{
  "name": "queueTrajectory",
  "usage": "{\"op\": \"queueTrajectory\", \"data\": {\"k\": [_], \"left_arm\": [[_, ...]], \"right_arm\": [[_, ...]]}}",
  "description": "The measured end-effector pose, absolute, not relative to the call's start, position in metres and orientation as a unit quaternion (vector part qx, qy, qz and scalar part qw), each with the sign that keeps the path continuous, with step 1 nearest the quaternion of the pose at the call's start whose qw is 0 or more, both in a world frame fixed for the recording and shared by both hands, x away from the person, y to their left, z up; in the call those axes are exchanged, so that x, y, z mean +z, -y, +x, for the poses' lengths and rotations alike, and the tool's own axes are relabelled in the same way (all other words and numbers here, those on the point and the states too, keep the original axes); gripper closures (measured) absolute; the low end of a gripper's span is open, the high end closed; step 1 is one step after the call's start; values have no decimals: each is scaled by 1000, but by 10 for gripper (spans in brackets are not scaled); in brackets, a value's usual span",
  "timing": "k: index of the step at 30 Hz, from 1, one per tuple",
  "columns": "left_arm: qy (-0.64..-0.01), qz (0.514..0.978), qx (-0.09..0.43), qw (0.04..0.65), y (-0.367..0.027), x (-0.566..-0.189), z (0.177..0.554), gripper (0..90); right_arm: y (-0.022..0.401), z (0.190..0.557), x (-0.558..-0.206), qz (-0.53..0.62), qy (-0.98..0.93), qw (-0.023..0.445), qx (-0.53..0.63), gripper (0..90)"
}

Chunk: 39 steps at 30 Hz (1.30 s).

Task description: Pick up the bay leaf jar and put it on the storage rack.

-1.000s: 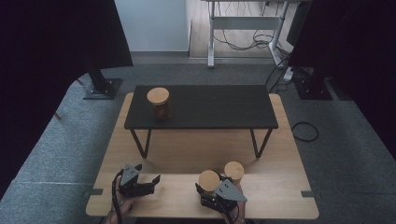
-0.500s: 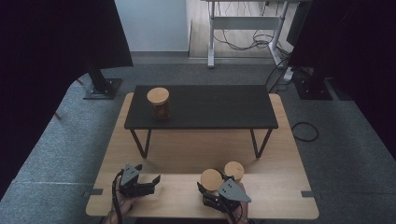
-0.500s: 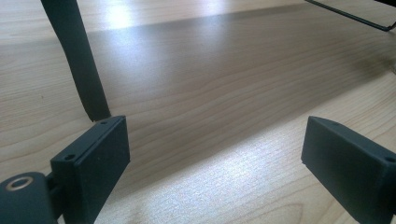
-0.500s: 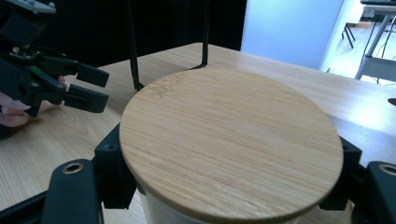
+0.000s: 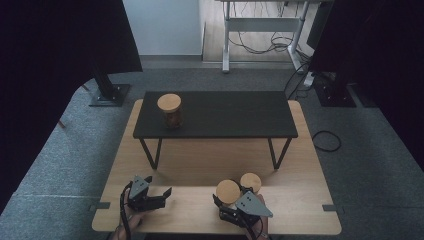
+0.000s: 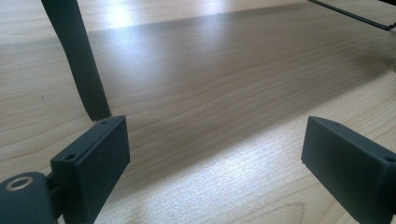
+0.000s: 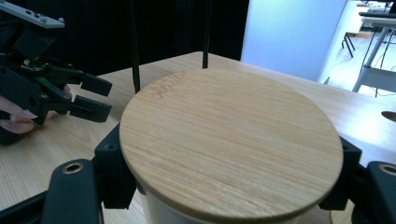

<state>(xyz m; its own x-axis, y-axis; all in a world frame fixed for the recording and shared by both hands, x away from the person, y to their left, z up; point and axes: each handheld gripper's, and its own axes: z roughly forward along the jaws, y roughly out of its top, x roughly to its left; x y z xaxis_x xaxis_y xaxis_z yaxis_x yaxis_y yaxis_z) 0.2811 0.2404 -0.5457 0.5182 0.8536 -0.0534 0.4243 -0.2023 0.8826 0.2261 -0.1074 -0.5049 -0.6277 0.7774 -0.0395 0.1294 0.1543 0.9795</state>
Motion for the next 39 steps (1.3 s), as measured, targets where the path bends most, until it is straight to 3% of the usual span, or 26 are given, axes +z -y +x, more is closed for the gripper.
{"op": "queueTrajectory", "data": {"k": [39], "left_arm": [[-428,741,232,462,-238,-545,281,71]], "right_arm": [[120,225,-472,294,-688,299,593,252]]}}
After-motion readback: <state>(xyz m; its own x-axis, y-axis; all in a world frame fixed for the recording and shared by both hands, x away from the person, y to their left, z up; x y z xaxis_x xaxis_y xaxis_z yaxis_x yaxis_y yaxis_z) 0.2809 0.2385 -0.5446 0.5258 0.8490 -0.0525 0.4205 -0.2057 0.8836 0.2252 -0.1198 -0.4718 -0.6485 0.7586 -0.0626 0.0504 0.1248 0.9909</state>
